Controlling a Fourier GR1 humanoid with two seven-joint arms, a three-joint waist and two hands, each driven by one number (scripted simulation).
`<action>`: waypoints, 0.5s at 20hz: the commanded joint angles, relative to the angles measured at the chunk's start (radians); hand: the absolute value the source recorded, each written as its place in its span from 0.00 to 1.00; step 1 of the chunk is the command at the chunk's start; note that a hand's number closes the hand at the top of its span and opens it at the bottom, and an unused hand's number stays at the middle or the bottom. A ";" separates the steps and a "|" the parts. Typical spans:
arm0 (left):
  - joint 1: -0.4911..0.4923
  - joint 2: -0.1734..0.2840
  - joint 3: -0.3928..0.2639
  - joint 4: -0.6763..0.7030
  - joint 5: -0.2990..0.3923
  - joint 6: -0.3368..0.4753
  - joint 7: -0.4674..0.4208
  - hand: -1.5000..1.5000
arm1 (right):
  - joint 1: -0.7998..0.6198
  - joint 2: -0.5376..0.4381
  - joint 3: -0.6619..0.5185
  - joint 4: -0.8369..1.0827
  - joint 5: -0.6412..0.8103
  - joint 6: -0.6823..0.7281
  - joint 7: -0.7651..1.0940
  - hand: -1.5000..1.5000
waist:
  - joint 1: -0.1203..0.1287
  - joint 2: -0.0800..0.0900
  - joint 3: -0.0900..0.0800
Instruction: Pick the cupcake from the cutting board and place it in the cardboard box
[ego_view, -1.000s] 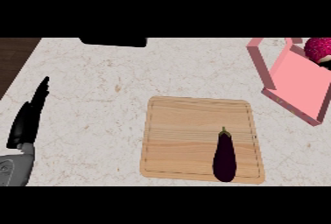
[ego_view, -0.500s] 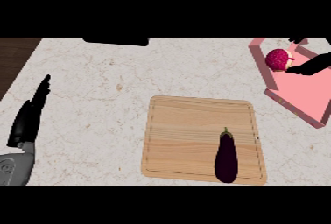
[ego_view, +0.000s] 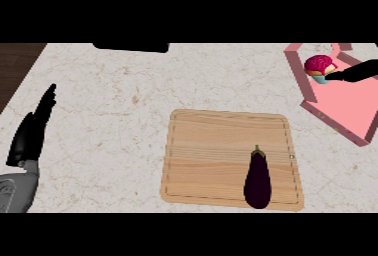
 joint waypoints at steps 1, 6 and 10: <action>0.016 0.003 0.007 -0.023 0.006 -0.002 -0.003 0.50 | 0.010 -0.036 -0.094 0.010 -0.092 0.035 -0.034 0.00 | -0.002 -0.003 0.001; 0.024 -0.026 -0.011 -0.013 -0.014 0.023 -0.022 0.50 | -0.009 -0.140 -0.162 0.024 -0.159 0.152 0.001 0.00 | 0.000 0.004 0.002; 0.014 -0.003 0.012 0.001 0.001 0.006 -0.017 0.50 | 0.010 -0.224 -0.196 0.031 -0.192 0.241 0.017 0.00 | -0.008 0.004 0.002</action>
